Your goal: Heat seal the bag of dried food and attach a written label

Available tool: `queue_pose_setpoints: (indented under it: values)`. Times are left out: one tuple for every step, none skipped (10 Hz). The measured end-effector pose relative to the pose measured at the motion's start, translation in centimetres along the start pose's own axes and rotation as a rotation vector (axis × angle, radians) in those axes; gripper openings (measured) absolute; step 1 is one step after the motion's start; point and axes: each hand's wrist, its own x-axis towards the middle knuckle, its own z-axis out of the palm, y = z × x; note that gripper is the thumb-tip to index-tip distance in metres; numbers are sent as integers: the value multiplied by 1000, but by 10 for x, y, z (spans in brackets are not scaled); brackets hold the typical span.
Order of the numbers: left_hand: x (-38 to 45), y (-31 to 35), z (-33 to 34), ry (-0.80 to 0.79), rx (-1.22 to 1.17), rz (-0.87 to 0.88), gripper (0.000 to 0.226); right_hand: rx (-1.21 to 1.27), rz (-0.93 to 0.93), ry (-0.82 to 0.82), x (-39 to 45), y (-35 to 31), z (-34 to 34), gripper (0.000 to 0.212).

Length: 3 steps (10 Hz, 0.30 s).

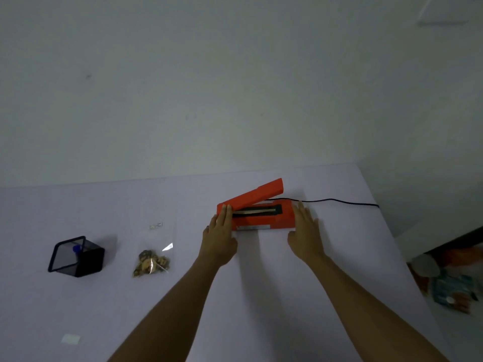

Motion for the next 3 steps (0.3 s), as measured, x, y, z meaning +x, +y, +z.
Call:
queue_pose_setpoints:
  values:
    - [-15,-5,-4,-10,-7,-18,83,68,88,126,-28,-3,14,72]
    - [-38,-21,3,-14,-3,-45,81,55,98,143,-67,-8,40,63]
    - [-70,-39,16,-69,9,-56,79,-32,1,18,-106,-21,69,59]
